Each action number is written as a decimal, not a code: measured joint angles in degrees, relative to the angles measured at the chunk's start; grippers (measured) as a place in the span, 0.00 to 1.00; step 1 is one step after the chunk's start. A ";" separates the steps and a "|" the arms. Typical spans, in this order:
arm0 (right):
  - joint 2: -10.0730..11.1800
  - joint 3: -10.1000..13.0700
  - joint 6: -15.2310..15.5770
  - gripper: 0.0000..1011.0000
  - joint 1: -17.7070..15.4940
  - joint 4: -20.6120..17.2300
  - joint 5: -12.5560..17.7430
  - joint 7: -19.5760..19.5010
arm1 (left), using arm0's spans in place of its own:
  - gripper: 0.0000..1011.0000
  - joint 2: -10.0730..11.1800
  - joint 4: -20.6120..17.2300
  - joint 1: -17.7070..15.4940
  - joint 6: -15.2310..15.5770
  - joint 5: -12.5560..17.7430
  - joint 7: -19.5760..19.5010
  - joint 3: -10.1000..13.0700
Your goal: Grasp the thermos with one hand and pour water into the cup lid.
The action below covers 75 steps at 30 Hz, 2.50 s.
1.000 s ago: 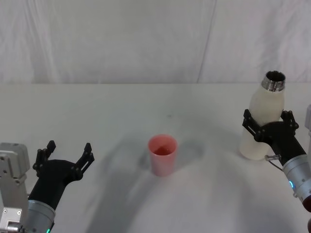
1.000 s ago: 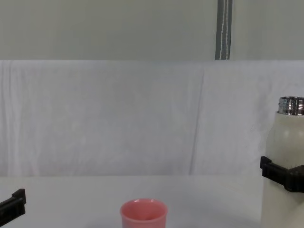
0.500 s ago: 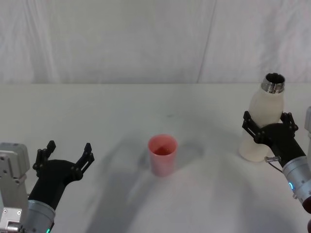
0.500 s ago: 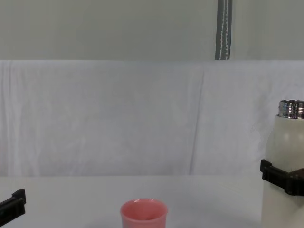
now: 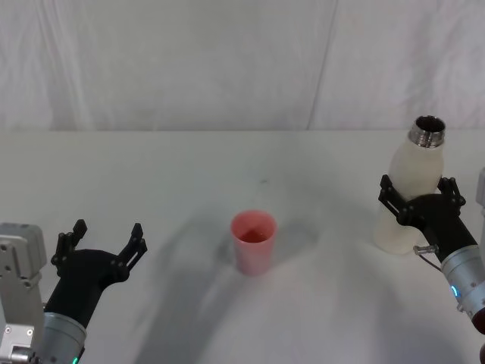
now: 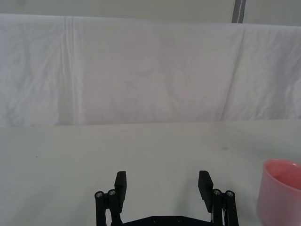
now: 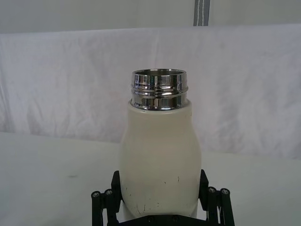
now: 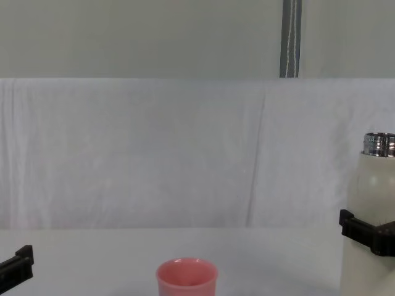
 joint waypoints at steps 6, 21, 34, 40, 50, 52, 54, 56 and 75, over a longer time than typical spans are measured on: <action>0.01 0.02 0.01 0.94 0.05 0.11 0.12 0.09 | 0.99 0.00 0.00 0.00 0.00 0.00 0.00 0.00; 0.03 -0.02 0.06 0.94 0.02 0.06 0.10 0.09 | 0.99 0.00 0.00 0.00 0.00 0.00 0.00 0.00; 0.03 -0.03 0.12 0.94 0.01 0.02 0.07 0.07 | 0.99 0.00 0.00 0.00 0.00 0.00 0.00 0.00; 0.03 -0.03 0.12 0.94 0.01 -0.02 0.07 0.06 | 0.99 0.00 0.00 0.00 0.00 0.00 0.00 0.00; 0.03 -0.03 0.09 0.99 0.02 -0.08 0.07 0.03 | 0.99 0.00 0.00 0.00 0.00 0.00 0.00 0.00; 0.03 -0.03 0.09 0.99 0.01 -0.08 0.07 0.02 | 0.99 0.00 0.00 0.00 0.00 0.00 0.00 0.00; 0.03 -0.03 0.09 0.99 0.01 -0.08 0.07 0.02 | 0.99 0.00 0.00 0.00 0.00 0.00 0.00 0.00; 0.03 -0.03 0.09 0.99 0.01 -0.08 0.07 0.01 | 0.99 0.00 0.00 0.00 0.00 0.00 0.00 0.00; 0.18 0.02 0.23 0.99 -0.20 -0.28 0.19 0.09 | 0.99 0.00 0.00 0.00 0.00 0.00 0.00 0.00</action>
